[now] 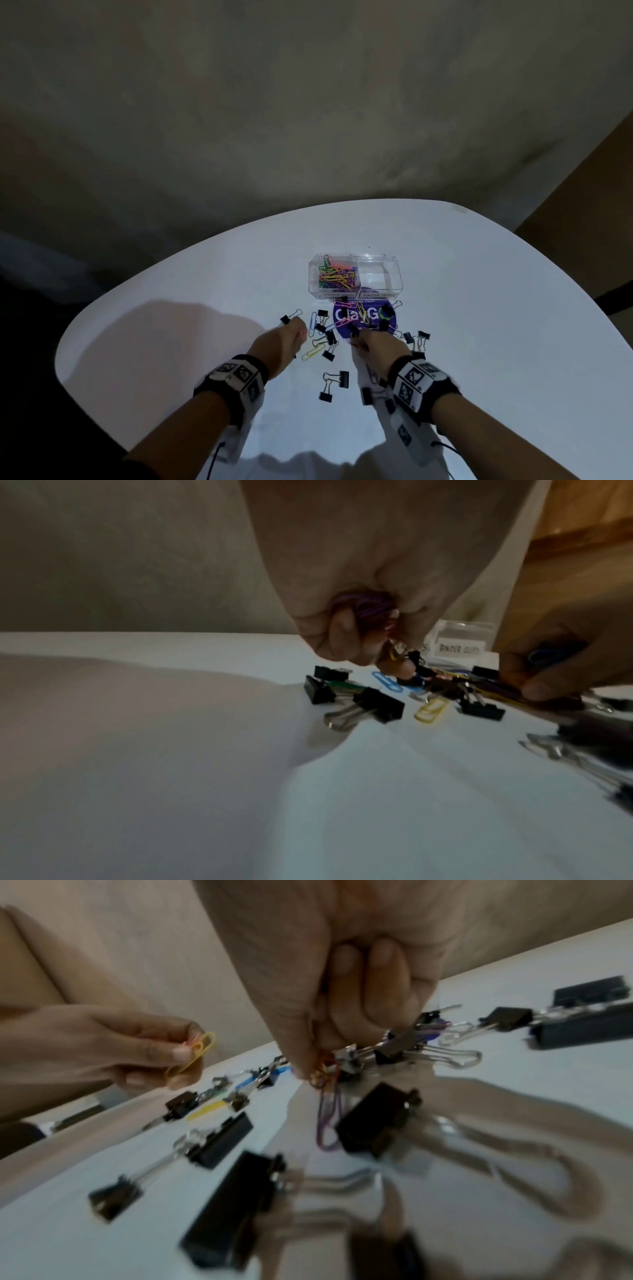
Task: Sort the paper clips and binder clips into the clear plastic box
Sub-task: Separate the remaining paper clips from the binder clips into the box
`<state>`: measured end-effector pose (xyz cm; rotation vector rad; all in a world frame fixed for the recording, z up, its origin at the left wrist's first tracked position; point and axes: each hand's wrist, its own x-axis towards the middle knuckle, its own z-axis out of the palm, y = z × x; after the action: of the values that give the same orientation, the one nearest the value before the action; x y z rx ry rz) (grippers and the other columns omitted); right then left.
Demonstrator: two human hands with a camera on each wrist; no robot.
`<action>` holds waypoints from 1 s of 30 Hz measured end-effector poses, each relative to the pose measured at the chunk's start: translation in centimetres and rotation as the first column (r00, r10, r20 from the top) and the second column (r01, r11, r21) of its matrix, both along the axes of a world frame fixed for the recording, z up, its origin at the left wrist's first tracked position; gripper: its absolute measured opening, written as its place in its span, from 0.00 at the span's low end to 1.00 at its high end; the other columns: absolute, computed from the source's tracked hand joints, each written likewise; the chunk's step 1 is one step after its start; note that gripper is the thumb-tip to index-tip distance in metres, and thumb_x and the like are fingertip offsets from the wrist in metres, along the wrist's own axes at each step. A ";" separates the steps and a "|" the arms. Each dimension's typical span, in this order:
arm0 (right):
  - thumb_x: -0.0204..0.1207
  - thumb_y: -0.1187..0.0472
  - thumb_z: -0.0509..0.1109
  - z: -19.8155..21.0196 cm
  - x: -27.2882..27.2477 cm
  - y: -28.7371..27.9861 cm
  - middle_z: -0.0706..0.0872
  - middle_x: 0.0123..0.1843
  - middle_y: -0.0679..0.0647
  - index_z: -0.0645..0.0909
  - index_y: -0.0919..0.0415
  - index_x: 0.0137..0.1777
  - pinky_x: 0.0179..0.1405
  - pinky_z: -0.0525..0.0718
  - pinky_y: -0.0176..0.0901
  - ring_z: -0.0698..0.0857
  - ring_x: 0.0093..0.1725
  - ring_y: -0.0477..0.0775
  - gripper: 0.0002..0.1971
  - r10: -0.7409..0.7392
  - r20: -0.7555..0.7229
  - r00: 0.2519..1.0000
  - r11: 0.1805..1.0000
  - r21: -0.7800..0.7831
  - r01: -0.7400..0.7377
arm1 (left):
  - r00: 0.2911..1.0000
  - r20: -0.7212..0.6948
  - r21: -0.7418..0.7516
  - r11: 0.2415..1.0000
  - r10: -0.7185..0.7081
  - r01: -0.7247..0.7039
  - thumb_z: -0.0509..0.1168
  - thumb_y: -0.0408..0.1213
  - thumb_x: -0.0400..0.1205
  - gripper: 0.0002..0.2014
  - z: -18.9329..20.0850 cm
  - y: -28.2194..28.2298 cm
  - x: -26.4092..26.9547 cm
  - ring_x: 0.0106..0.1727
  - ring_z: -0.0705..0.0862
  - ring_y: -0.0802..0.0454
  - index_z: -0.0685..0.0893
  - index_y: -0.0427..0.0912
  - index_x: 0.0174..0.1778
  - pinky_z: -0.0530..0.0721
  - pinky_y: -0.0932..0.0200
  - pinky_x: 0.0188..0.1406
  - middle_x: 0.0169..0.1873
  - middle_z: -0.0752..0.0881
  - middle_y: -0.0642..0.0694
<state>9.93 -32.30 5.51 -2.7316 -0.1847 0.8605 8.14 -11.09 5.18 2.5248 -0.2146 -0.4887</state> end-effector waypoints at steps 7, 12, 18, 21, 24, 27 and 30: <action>0.78 0.62 0.54 0.9 2.6 -3.4 0.71 0.24 0.56 0.67 0.61 0.28 0.14 0.68 0.31 0.71 0.16 0.47 0.16 -0.575 -0.373 0.728 0.438 0.611 0.659 | 0.979 -0.137 -0.250 0.952 0.148 -0.179 0.51 0.25 0.84 0.10 -0.1 0.6 1.2 0.25 0.66 0.57 0.73 0.42 0.46 0.68 0.62 0.30 0.29 0.72 0.49; 0.80 0.65 0.58 0.6 2.3 -1.9 0.73 0.22 0.58 0.70 0.63 0.29 0.14 0.65 0.31 0.74 0.16 0.50 0.16 -0.627 -0.382 0.679 0.488 0.487 0.725 | 0.988 -0.119 -0.032 0.994 0.098 -0.103 0.57 0.42 0.84 0.07 0.1 -0.6 1.2 0.38 0.79 0.48 0.74 0.45 0.43 0.74 0.58 0.44 0.41 0.82 0.43; 0.79 0.53 0.59 -0.2 0.5 1.2 0.87 0.56 0.62 0.76 0.63 0.58 0.52 0.81 0.49 0.85 0.57 0.63 0.15 -0.068 0.095 0.993 0.995 -0.064 0.075 | 0.997 -0.071 0.393 0.918 -0.031 0.057 0.61 0.50 0.81 0.19 -1.2 -2.8 1.1 0.65 0.82 0.43 0.76 0.44 0.63 0.77 0.53 0.65 0.63 0.84 0.45; 0.79 0.57 0.59 -0.1 1.5 1.5 0.85 0.60 0.63 0.77 0.64 0.58 0.55 0.81 0.49 0.84 0.59 0.63 0.14 -0.032 0.073 0.997 0.997 -0.072 0.037 | 0.993 -0.059 0.433 0.894 -0.104 0.119 0.57 0.47 0.83 0.17 -1.4 -3.0 1.4 0.64 0.82 0.42 0.76 0.41 0.62 0.78 0.53 0.62 0.62 0.85 0.42; 0.79 0.56 0.59 0.1 2.0 0.8 0.84 0.51 0.62 0.74 0.60 0.47 0.45 0.75 0.45 0.83 0.51 0.60 0.07 -0.014 0.010 1.000 1.000 -0.016 0.014 | 0.991 -0.046 0.357 0.925 -0.123 0.132 0.49 0.50 0.81 0.20 -0.7 -2.3 1.5 0.60 0.84 0.43 0.77 0.41 0.57 0.79 0.55 0.57 0.57 0.86 0.42; 0.81 0.61 0.57 0.0 1.8 -0.8 0.77 0.38 0.57 0.68 0.61 0.41 0.35 0.67 0.41 0.77 0.37 0.53 0.07 -0.197 -0.029 0.980 0.952 0.231 0.198 | 1.000 -0.009 0.194 0.981 0.000 0.002 0.48 0.49 0.80 0.17 0.4 -0.6 1.9 0.52 0.84 0.40 0.76 0.42 0.47 0.75 0.56 0.46 0.50 0.86 0.37; 0.81 0.69 0.53 0.3 0.7 -2.8 0.80 0.22 0.54 0.70 0.63 0.32 0.17 0.66 0.35 0.75 0.15 0.45 0.15 -0.510 -0.326 0.796 0.556 0.582 0.594 | 0.992 -0.066 0.048 0.994 0.106 -0.102 0.54 0.39 0.85 0.09 0.8 1.5 2.8 0.43 0.79 0.41 0.72 0.45 0.39 0.70 0.56 0.42 0.39 0.80 0.35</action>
<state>10.58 -35.10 5.80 -1.8581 0.3393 0.5989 10.98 -9.63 6.00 2.5424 -0.0463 -0.5432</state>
